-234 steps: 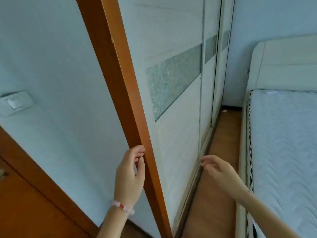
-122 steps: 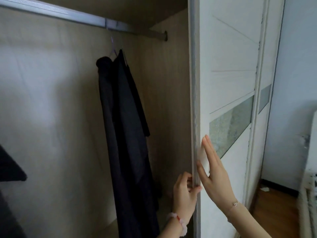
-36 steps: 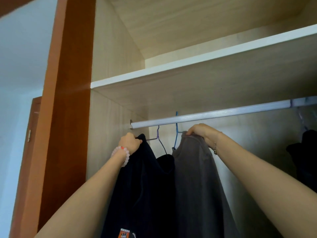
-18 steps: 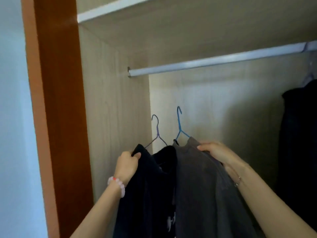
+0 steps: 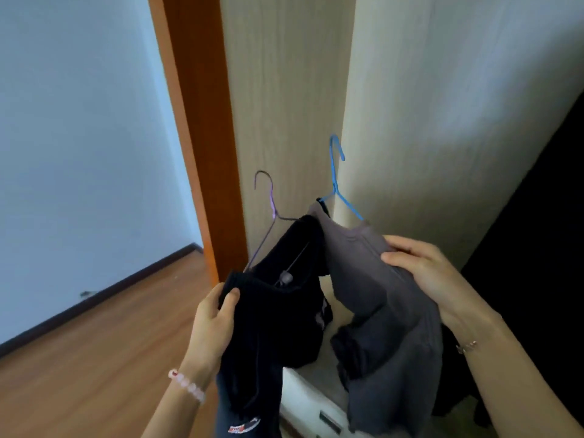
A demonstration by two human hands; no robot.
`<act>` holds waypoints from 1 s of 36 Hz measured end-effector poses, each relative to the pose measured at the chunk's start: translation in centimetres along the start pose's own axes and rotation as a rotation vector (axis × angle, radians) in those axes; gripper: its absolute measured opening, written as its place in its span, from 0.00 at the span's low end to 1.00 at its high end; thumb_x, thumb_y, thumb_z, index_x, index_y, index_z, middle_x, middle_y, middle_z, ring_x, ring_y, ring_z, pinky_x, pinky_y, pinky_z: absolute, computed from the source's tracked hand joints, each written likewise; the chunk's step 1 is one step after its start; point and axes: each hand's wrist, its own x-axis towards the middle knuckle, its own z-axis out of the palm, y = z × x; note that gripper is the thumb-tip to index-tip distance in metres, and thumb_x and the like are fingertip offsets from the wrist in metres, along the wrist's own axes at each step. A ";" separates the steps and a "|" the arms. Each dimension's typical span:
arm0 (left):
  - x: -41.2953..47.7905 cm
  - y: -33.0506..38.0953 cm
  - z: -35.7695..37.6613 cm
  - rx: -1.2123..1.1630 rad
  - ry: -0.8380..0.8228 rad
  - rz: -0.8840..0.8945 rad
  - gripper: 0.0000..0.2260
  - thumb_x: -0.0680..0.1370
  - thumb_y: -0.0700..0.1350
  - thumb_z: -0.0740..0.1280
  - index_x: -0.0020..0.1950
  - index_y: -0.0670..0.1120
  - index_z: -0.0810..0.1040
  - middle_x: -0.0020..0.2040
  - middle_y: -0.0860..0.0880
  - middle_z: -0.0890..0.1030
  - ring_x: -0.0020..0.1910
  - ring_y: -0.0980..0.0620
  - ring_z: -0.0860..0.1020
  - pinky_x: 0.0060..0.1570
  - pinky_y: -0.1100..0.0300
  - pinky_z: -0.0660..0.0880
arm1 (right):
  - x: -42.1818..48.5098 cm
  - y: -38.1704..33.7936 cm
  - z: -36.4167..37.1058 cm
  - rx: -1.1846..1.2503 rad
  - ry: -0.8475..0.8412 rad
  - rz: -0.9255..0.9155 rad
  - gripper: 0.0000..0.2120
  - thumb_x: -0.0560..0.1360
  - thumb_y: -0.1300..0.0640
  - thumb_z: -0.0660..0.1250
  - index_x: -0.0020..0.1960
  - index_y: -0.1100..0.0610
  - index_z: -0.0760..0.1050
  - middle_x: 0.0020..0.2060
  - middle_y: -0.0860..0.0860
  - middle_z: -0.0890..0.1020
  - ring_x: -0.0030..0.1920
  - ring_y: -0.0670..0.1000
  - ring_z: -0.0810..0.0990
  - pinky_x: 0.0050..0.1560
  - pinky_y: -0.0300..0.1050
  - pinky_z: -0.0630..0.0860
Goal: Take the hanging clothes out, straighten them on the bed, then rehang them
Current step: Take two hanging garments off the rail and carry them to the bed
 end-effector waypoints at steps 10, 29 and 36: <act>-13.6 -2.4 -10.4 -0.028 0.436 -0.065 0.13 0.80 0.39 0.59 0.42 0.50 0.81 0.41 0.42 0.84 0.44 0.41 0.81 0.51 0.42 0.76 | -3.7 1.9 8.1 -0.274 -0.550 0.039 0.13 0.73 0.66 0.67 0.48 0.49 0.82 0.42 0.44 0.87 0.44 0.37 0.81 0.47 0.30 0.73; -12.5 -0.5 -25.7 0.049 0.928 0.043 0.12 0.80 0.39 0.59 0.43 0.51 0.78 0.41 0.43 0.81 0.39 0.47 0.78 0.41 0.53 0.75 | 3.8 -3.7 26.2 -0.159 -0.940 0.019 0.12 0.73 0.70 0.64 0.50 0.62 0.85 0.43 0.58 0.87 0.40 0.51 0.83 0.36 0.33 0.77; -6.5 -1.1 -32.1 0.015 1.093 0.056 0.11 0.80 0.40 0.59 0.42 0.48 0.78 0.39 0.42 0.80 0.38 0.46 0.77 0.40 0.53 0.73 | 9.2 -3.6 38.8 -0.140 -0.943 0.014 0.12 0.75 0.71 0.62 0.50 0.65 0.83 0.46 0.66 0.85 0.41 0.54 0.82 0.44 0.43 0.76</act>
